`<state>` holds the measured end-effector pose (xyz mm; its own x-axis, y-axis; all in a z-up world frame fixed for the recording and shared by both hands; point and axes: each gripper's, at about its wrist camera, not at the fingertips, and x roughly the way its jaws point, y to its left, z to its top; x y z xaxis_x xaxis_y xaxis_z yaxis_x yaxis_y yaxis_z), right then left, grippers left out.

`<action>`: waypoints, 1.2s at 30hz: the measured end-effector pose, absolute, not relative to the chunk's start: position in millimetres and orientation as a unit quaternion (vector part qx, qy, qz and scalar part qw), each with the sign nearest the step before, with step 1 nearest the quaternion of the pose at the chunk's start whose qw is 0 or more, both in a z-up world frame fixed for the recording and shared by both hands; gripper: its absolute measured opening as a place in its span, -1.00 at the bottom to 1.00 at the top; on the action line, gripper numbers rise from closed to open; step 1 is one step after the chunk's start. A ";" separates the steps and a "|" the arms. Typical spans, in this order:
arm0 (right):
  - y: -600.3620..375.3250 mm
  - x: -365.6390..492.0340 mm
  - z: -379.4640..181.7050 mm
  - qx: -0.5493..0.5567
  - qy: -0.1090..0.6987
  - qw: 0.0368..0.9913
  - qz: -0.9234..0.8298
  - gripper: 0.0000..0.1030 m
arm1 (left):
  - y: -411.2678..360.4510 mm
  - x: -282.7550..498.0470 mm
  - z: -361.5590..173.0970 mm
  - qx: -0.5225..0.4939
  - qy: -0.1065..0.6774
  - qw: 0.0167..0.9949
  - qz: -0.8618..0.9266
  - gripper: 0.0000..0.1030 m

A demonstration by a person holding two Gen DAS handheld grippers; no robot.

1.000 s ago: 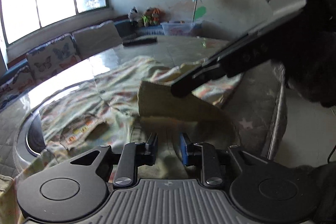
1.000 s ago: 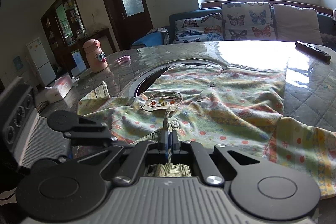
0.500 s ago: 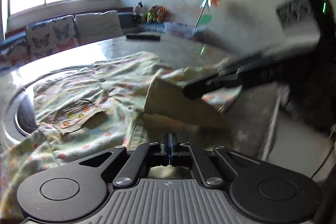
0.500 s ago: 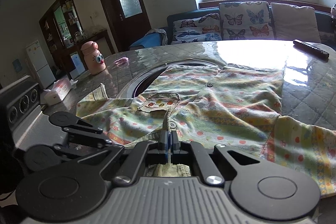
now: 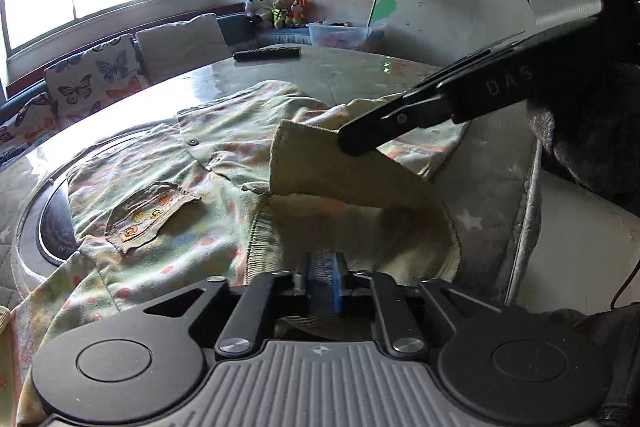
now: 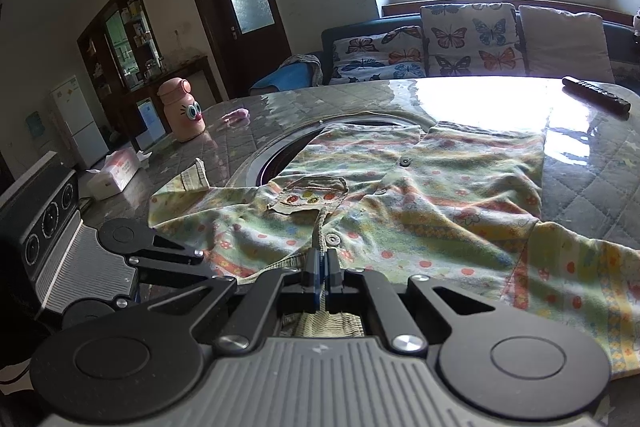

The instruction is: Fold clothes

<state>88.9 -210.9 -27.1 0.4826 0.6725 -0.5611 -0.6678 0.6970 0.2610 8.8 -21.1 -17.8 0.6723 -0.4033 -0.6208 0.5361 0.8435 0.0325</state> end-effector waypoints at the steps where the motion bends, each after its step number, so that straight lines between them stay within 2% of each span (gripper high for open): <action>1: -211.1 89.0 -27.2 0.004 0.328 0.861 0.389 -0.97 | -22.0 9.5 -18.2 0.109 0.312 0.907 -0.260 -0.41; 5: -211.8 88.0 -27.4 0.005 0.327 0.861 0.389 -0.97 | -25.2 13.6 -22.0 0.120 0.320 0.903 -0.261 -0.39; 8: -211.8 87.5 -27.8 0.006 0.327 0.861 0.390 -0.97 | -22.0 17.0 -23.7 0.106 0.323 0.903 -0.264 -0.48; 11: -212.9 87.4 -27.8 0.008 0.326 0.862 0.389 -0.97 | -17.9 20.4 -25.0 0.087 0.326 0.903 -0.266 -0.79; 13: -213.8 87.3 -27.1 0.009 0.325 0.862 0.388 -0.97 | -12.9 21.9 -24.6 0.063 0.327 0.904 -0.266 -0.81; 22: -216.3 86.7 -23.0 0.010 0.318 0.865 0.387 -0.97 | 0.3 14.6 -9.2 -0.034 0.303 0.906 -0.295 -0.83; 28: -207.4 86.3 -24.8 0.002 0.329 0.853 0.406 -0.97 | -3.7 20.6 -25.8 -0.024 0.336 0.895 -0.294 -0.82; 36: -206.8 92.2 -13.2 0.030 0.314 0.842 0.438 -0.86 | -0.5 7.1 -16.8 -0.001 0.316 0.904 -0.288 -0.75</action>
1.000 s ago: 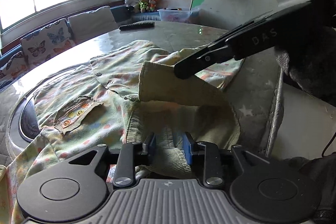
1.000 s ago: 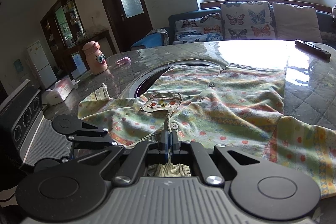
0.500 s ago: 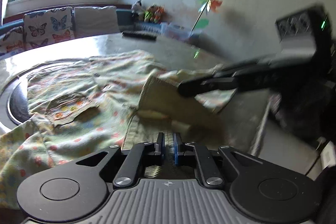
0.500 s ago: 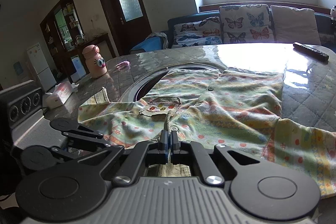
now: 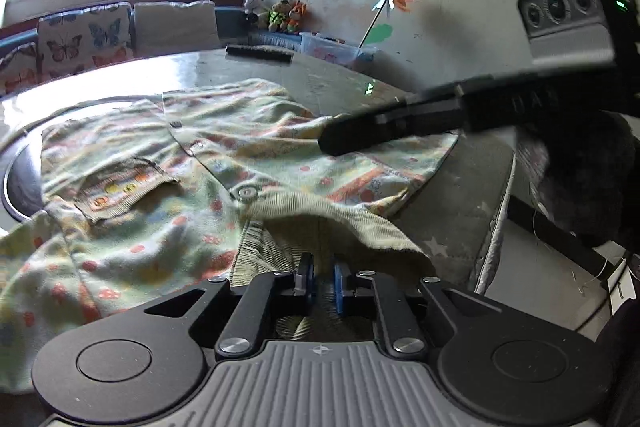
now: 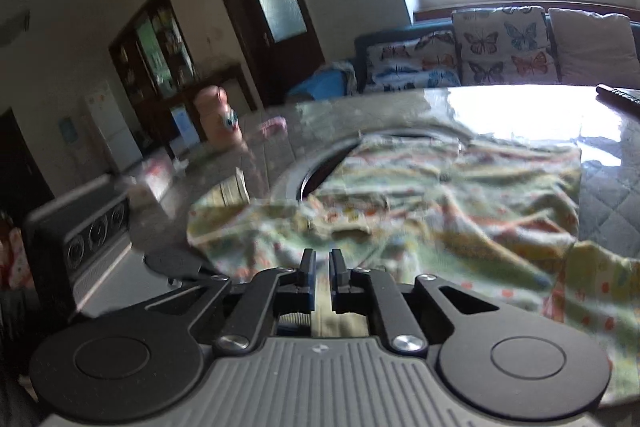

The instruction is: Fold clothes

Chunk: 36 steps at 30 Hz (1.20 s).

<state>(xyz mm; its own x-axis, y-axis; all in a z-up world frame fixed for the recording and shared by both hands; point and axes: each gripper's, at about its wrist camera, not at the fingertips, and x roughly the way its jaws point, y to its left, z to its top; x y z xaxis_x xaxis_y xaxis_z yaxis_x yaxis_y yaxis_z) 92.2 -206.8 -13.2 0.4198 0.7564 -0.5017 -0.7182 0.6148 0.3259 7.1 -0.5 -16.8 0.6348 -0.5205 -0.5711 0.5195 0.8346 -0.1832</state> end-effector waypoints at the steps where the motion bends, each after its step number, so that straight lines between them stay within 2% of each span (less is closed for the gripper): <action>1: -206.2 94.1 -13.4 0.029 0.313 0.844 0.434 -0.86 | 1.0 4.6 -15.0 0.001 0.312 0.906 -0.285 -0.66; 2: -205.6 96.0 -13.8 0.028 0.313 0.847 0.430 -0.86 | 2.5 2.1 -13.1 0.002 0.308 0.909 -0.283 -0.57; 4: -197.2 103.2 -22.3 0.002 0.322 0.851 0.414 -0.84 | 5.1 -3.0 -9.3 0.006 0.298 0.915 -0.273 -0.05; 8: -181.6 107.1 -39.0 -0.034 0.339 0.844 0.415 -0.84 | 17.6 -12.8 -1.6 0.005 0.282 0.929 -0.242 0.30; 9: -178.0 107.0 -43.3 -0.044 0.343 0.841 0.416 -0.84 | 22.1 -15.2 0.4 0.003 0.277 0.933 -0.231 0.52; 10: -174.5 106.8 -47.7 -0.054 0.346 0.839 0.417 -0.80 | 27.5 -17.2 2.3 0.001 0.273 0.937 -0.219 0.67; 12: -169.4 105.1 -54.1 -0.069 0.351 0.834 0.419 -0.71 | 39.5 -20.2 5.7 -0.002 0.263 0.945 -0.194 0.81; 13: -168.0 103.5 -56.1 -0.073 0.352 0.833 0.421 -0.61 | 45.6 -20.7 7.1 -0.002 0.258 0.950 -0.177 0.87; 15: -165.1 100.2 -60.1 -0.083 0.355 0.829 0.424 -0.55 | 59.0 -19.5 9.1 -0.004 0.253 0.957 -0.143 0.90; 17: -162.3 97.0 -64.0 -0.092 0.357 0.826 0.426 -0.39 | 74.8 -14.7 9.6 -0.017 0.255 0.960 -0.113 0.91; 25: -162.7 98.8 -64.3 -0.078 0.364 0.821 0.433 -0.25 | 125.7 9.9 -13.2 -0.030 0.306 0.951 -0.024 0.91; 32: -160.5 98.7 -64.5 -0.077 0.364 0.819 0.437 -0.11 | 181.2 15.3 -23.6 -0.070 0.323 0.935 0.126 0.90; 36: -160.7 99.3 -65.1 -0.075 0.365 0.818 0.439 -0.10 | 203.5 15.7 -25.5 -0.084 0.324 0.925 0.181 0.90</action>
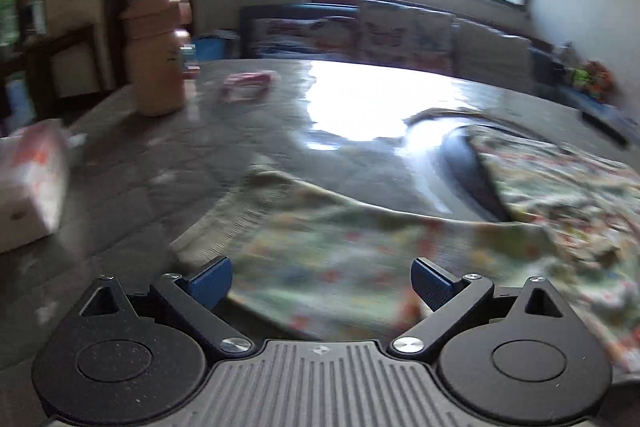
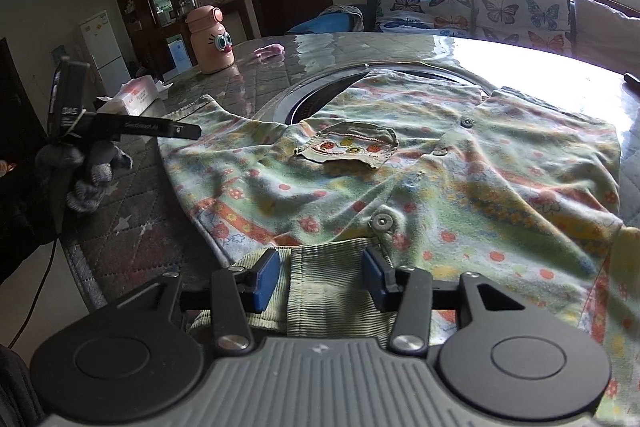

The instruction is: Fold clothes

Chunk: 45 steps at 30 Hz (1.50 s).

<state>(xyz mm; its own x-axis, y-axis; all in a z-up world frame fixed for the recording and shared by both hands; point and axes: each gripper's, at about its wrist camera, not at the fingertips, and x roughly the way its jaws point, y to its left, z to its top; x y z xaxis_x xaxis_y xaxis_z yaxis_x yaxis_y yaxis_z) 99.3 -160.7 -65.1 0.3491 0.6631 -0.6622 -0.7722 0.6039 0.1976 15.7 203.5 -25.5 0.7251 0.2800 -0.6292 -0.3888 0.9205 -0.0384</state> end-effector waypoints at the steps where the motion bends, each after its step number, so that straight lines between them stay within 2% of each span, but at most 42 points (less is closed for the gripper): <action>1: -160.7 99.4 -65.3 -0.074 0.365 0.818 0.439 -0.09 | 208.3 15.7 -25.2 -0.086 0.323 0.924 0.187 0.90; 6: -160.1 99.6 -65.1 -0.074 0.364 0.817 0.441 -0.05 | 207.7 26.0 -23.9 -0.045 0.332 0.913 0.233 0.94; 13: -160.4 99.4 -65.5 -0.072 0.364 0.816 0.444 0.01 | 234.3 28.8 -18.1 -0.090 0.333 0.894 0.285 0.95; 22: -166.9 91.3 -53.0 -0.071 0.343 0.830 0.433 0.05 | 212.3 57.8 -20.6 0.004 0.342 0.895 0.286 1.00; 30: -175.4 90.2 -58.8 -0.072 0.350 0.835 0.418 0.07 | 214.9 60.9 -17.9 0.007 0.344 0.886 0.309 1.00; 39: -188.4 87.1 -62.7 -0.073 0.355 0.842 0.399 0.08 | 147.3 48.0 7.4 0.007 0.310 0.927 0.210 1.00; 45: -196.7 84.2 -60.5 -0.059 0.349 0.850 0.391 0.09 | 85.6 48.9 5.8 0.035 0.307 0.943 0.123 1.00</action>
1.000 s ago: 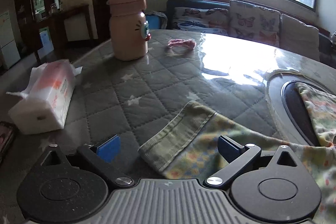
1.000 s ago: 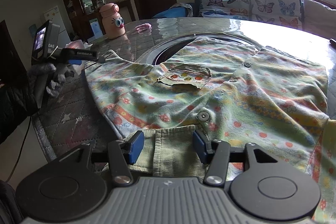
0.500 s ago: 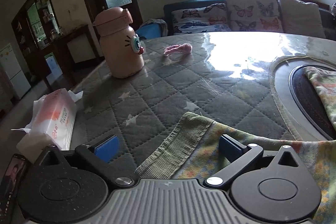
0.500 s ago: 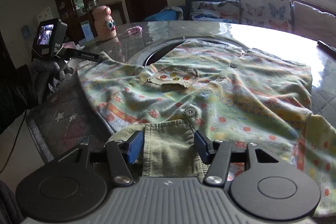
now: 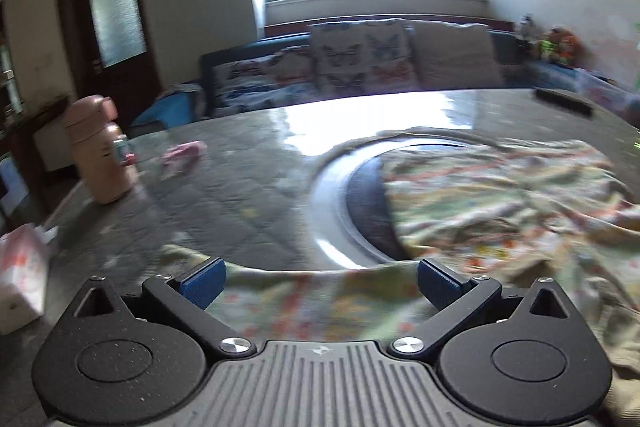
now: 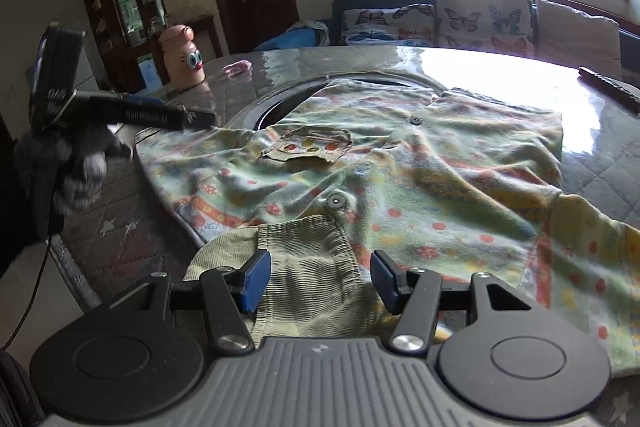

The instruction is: Fold clothes

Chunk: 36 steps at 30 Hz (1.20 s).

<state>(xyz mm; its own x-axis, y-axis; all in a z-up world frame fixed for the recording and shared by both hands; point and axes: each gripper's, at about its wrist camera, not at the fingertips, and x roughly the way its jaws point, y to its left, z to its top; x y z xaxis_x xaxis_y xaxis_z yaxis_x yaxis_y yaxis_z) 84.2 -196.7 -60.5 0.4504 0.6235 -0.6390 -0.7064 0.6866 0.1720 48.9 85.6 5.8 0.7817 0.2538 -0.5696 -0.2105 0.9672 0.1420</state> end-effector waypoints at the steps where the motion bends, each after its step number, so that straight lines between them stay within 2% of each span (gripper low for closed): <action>1: -198.1 84.1 -60.1 -0.057 0.348 0.851 0.389 0.09 | 75.7 49.8 3.9 0.042 0.307 0.944 0.110 1.00; 9: -206.7 81.5 -65.4 -0.058 0.356 0.852 0.380 0.10 | 38.6 48.8 -25.3 0.105 0.327 0.935 0.086 1.00; 17: -223.0 78.4 -60.4 -0.039 0.348 0.864 0.363 0.10 | 40.9 40.9 -20.9 0.106 0.323 0.936 0.092 1.00; 26: -288.6 89.9 -53.3 0.017 0.330 0.911 0.245 0.10 | 24.8 46.2 -1.9 0.077 0.307 0.947 0.061 1.00; 36: -377.0 122.9 -66.2 0.009 0.298 0.953 0.052 0.10 | 4.5 54.4 3.7 0.079 0.304 0.949 0.038 1.00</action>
